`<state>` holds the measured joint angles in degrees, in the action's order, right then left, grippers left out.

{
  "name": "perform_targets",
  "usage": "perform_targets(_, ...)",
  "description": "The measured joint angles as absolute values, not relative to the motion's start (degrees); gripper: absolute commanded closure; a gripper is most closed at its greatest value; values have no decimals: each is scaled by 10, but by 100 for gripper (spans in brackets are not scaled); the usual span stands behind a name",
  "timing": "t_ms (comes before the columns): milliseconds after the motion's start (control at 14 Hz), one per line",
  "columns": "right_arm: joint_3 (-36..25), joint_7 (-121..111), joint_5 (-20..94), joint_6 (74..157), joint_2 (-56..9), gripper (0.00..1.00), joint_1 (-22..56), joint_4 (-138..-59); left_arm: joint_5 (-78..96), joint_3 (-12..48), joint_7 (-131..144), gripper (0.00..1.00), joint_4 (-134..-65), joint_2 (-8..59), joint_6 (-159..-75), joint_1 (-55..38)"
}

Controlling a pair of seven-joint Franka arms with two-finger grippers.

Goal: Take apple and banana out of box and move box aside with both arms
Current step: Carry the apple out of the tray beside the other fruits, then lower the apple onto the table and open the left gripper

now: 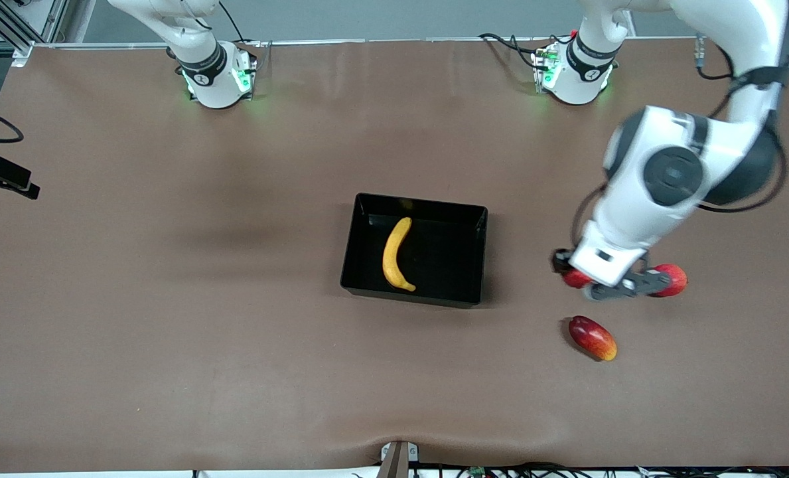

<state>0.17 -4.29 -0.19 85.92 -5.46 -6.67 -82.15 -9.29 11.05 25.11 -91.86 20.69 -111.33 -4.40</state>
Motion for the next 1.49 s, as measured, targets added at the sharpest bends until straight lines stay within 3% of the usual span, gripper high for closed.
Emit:
perform_targets(498,2,-43,-2,859,-55,0,-67,-822,-106,108,71,100,-914,294,-1210,70)
perform_targets(783,2,-43,-2,859,-55,0,-67,-822,-110,107,-15,100,-860,361,-1229,115)
perform_targets(1210,2,-43,-2,859,-55,0,-67,-822,-111,98,-50,100,-820,447,-1288,123)
perform_targets(1495,3,-43,-2,859,-55,0,-67,-822,-111,88,-69,100,-812,470,-1313,123)
